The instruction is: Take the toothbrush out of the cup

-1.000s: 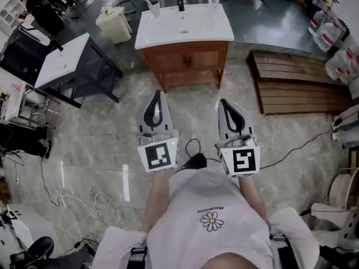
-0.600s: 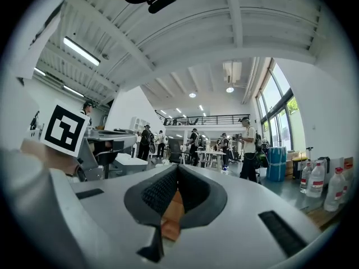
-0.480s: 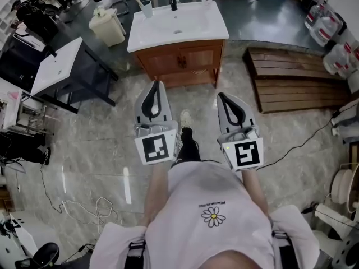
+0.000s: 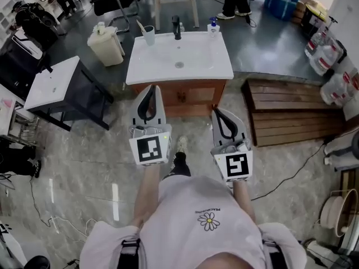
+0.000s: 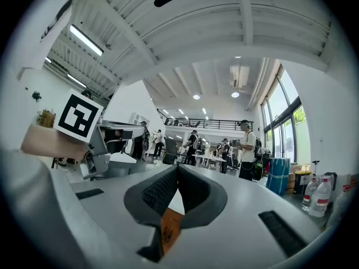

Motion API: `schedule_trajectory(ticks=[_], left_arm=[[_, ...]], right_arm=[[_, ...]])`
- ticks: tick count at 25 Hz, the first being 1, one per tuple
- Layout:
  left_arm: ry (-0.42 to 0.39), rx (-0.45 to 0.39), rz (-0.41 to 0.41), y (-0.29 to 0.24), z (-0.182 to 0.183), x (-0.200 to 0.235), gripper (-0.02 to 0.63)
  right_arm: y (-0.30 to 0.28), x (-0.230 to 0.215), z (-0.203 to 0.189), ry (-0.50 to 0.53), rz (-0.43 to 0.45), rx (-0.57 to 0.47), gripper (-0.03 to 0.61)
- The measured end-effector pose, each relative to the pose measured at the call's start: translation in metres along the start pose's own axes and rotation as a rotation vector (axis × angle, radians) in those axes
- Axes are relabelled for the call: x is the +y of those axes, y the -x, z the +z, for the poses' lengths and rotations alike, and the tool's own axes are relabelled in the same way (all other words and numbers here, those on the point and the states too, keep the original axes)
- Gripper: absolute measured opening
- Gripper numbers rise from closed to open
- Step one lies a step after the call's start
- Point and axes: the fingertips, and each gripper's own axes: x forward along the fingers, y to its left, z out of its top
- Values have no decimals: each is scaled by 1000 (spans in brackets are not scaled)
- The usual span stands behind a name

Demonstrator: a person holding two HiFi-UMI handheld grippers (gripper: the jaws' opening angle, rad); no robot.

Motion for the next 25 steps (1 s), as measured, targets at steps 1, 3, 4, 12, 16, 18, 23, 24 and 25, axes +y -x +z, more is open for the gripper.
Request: schedule_trajectory(ticks=[1,3,4,12,16,18,23,24,25], left_arm=[[6,7,-2,-20,-7,8,17],[6,34,-20,-61,-25,22,17],[9,47,-31,-82,-35,30,17],[78,38,-29,-222,-78,102,17],[95,28,38,-268,-101,141,17],[103,30,53,-284,-111,154,17],[120,10,94,-310,-118,181,17],[132,11,97,-313,-120,182,17],[140,16,96,-315,-121,182,17]], right_arm=[[-21,-10,-4,-2,-11,8,12],[-65,-31,-8,-22,-35,13,12],[-88,-40,-9,-35,-40,12,12],[-276,-55,-15,-28,66,-2,12],[-348,-54,-22,9,108,7,12],[-372,-56,-28,1,115,24,12],[-415,-55,-38,-13,146,62,12],[-420,-54,-37,-8,149,53,12],[-423,-53,-36,-8,152,46,12]])
